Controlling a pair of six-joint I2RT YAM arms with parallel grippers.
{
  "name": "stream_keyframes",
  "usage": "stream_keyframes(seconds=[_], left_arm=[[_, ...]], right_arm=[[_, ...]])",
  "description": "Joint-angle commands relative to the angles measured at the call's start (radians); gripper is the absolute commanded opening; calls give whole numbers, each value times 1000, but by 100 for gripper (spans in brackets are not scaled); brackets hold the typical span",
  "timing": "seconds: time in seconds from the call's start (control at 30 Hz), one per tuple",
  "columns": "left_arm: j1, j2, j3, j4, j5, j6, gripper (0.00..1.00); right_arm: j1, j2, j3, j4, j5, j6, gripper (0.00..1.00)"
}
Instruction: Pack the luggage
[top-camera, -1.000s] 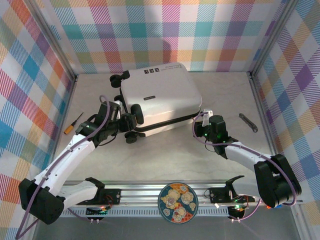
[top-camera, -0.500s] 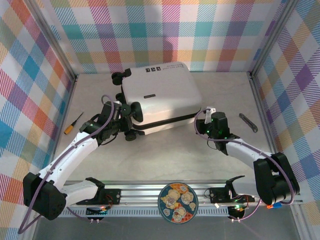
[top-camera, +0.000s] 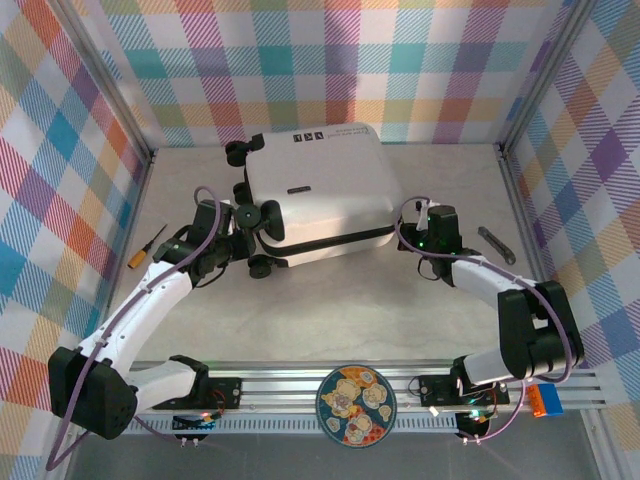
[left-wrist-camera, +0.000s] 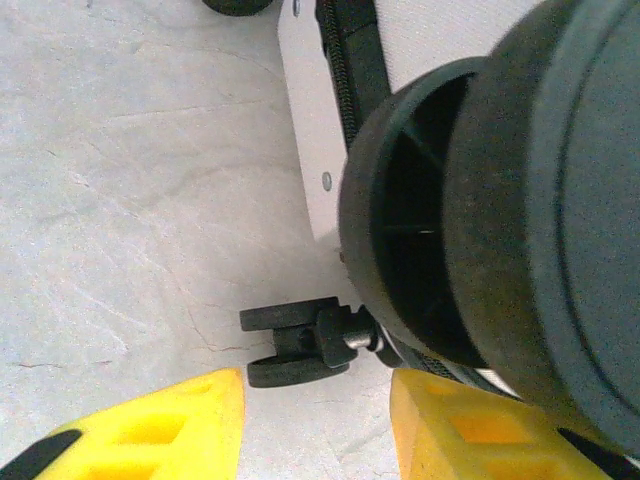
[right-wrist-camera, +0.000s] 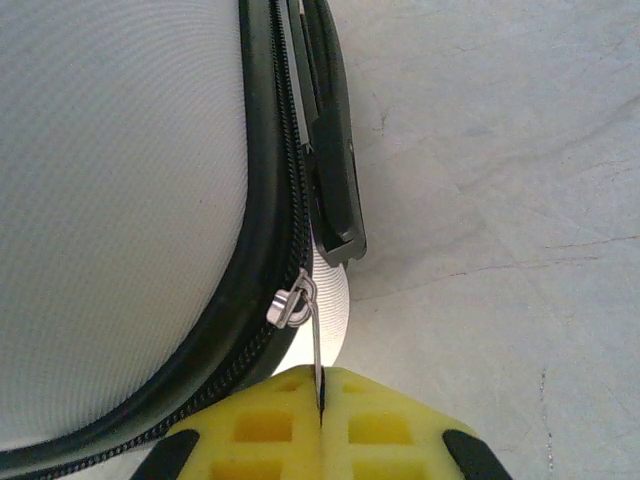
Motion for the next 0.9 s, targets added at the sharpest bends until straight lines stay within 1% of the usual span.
stream_keyframes(seconds=[0.0, 0.1, 0.2, 0.3, 0.4, 0.53, 0.63, 0.77, 0.87], left_arm=[[44, -3, 49, 21, -34, 26, 42], [54, -14, 86, 0, -33, 44, 41], [54, -38, 128, -10, -21, 50, 42], [54, -33, 184, 6, 34, 55, 48], [36, 31, 277, 24, 104, 63, 56], [-58, 158, 431, 42, 125, 90, 66], [-134, 274, 561, 71, 155, 110, 71], [-220, 468, 756, 132, 232, 123, 74], [-261, 607, 861, 265, 338, 98, 77]], right_arm=[[-28, 27, 30, 24, 15, -7, 0], [-27, 38, 31, 84, -40, -49, 0], [-26, 46, 31, 100, -54, -59, 0], [-26, 50, 25, 111, -66, -55, 0], [-26, 50, 19, 118, -82, -49, 0], [-26, 51, 16, 118, -97, -48, 0], [-27, 48, 16, 117, -105, -47, 0], [-26, 51, 19, 117, -120, -43, 0], [-26, 51, 19, 124, -131, -41, 0]])
